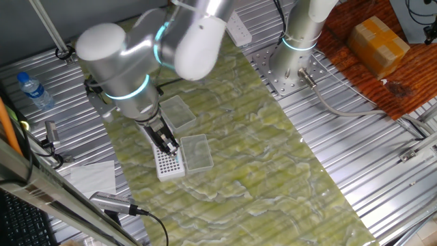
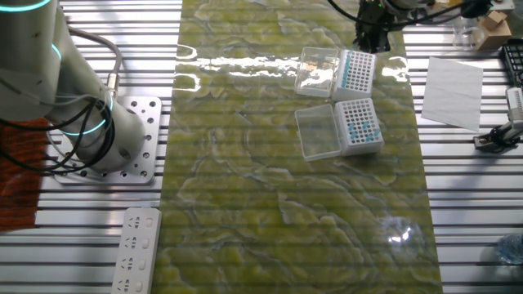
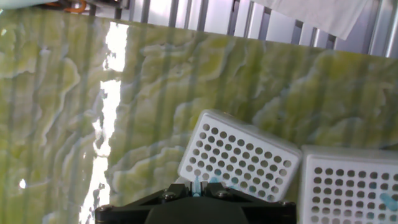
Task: Transfer all medium pipette tips from one holder to another
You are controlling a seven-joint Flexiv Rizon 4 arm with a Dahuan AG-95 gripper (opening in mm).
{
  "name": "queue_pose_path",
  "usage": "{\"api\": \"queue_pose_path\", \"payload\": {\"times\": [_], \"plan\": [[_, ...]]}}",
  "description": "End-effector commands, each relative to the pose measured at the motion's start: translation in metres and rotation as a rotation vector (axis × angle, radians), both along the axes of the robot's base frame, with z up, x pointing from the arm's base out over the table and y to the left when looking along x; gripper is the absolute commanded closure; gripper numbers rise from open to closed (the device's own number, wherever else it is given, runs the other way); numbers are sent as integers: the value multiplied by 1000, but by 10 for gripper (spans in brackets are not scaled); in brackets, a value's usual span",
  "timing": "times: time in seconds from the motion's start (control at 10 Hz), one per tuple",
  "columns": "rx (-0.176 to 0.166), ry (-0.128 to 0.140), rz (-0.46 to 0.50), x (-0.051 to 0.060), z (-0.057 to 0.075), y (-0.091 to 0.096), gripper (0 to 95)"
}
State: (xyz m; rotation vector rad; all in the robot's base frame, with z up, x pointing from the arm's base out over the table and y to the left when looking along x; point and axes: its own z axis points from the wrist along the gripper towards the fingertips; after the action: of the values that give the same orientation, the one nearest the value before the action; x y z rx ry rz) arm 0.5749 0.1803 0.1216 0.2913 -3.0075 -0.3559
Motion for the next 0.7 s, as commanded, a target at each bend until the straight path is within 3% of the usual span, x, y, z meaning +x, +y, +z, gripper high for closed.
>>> {"api": "queue_pose_path", "payload": {"times": [0.1,0.5,0.6,0.7], "plan": [[5,3,6,2,-2,0,950],[4,0,13,2,-5,1,950],[-6,-9,64,1,-7,1,950],[-6,-11,76,1,-8,0,570]]}}
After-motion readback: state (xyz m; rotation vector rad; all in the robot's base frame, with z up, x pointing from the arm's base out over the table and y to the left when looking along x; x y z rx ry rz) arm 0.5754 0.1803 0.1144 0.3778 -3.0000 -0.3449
